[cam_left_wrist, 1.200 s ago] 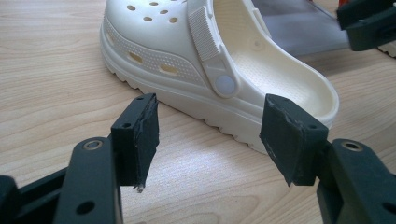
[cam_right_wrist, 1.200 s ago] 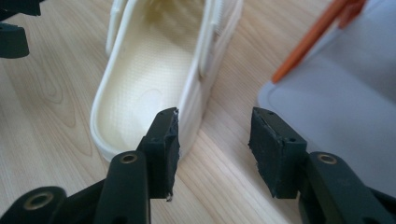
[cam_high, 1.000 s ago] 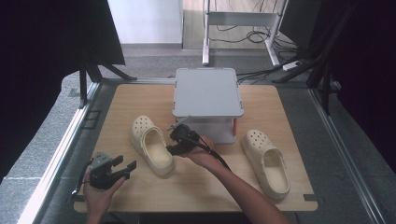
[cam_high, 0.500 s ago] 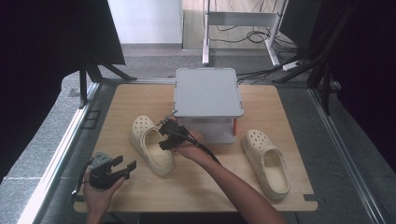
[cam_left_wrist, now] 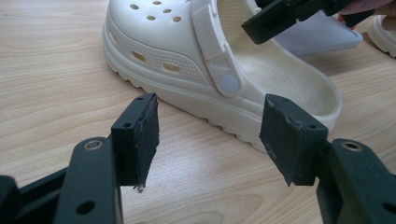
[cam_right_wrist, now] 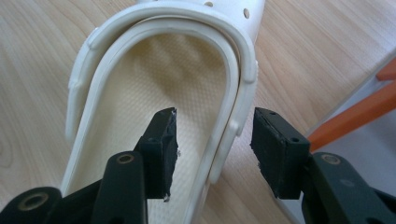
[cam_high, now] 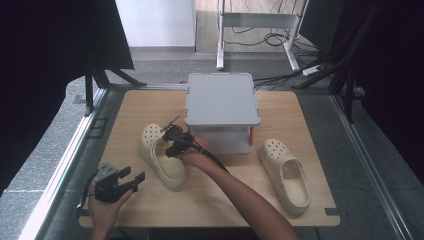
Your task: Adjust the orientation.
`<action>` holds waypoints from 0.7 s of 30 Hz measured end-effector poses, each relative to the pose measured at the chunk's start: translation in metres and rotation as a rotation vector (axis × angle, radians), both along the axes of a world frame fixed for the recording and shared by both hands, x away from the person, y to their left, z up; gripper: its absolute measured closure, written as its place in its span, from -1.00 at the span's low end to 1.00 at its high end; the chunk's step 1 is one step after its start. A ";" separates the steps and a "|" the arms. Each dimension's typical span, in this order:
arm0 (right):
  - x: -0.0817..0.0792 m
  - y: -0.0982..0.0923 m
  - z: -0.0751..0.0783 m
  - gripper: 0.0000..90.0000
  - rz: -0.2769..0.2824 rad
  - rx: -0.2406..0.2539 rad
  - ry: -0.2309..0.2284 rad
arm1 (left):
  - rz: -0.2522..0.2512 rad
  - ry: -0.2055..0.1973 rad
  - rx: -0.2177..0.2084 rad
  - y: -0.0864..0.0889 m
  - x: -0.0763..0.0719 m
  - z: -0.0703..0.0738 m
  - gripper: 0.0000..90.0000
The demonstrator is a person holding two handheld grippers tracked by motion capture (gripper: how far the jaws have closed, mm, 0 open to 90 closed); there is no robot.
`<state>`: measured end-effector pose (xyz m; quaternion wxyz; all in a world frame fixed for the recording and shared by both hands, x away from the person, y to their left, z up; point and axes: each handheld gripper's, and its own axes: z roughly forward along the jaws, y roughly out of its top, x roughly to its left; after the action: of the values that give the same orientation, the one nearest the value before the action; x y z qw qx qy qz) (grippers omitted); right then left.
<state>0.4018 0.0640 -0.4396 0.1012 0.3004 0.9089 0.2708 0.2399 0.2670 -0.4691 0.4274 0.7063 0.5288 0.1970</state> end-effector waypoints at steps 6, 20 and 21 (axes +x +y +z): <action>0.008 0.009 0.000 0.18 -0.010 -0.011 0.000 | -0.002 0.004 0.005 -0.001 0.001 -0.001 -0.16; 0.021 0.021 -0.006 0.56 -0.035 -0.064 0.030 | -0.001 0.001 0.006 0.000 0.000 -0.001 -0.16; 0.022 0.022 -0.007 0.60 -0.037 -0.067 0.029 | -0.001 0.001 0.007 0.000 0.000 -0.001 -0.16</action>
<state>0.4234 0.0856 -0.4469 0.1030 0.3176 0.9131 0.2339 0.2402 0.2669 -0.4698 0.4250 0.7082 0.5278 0.1982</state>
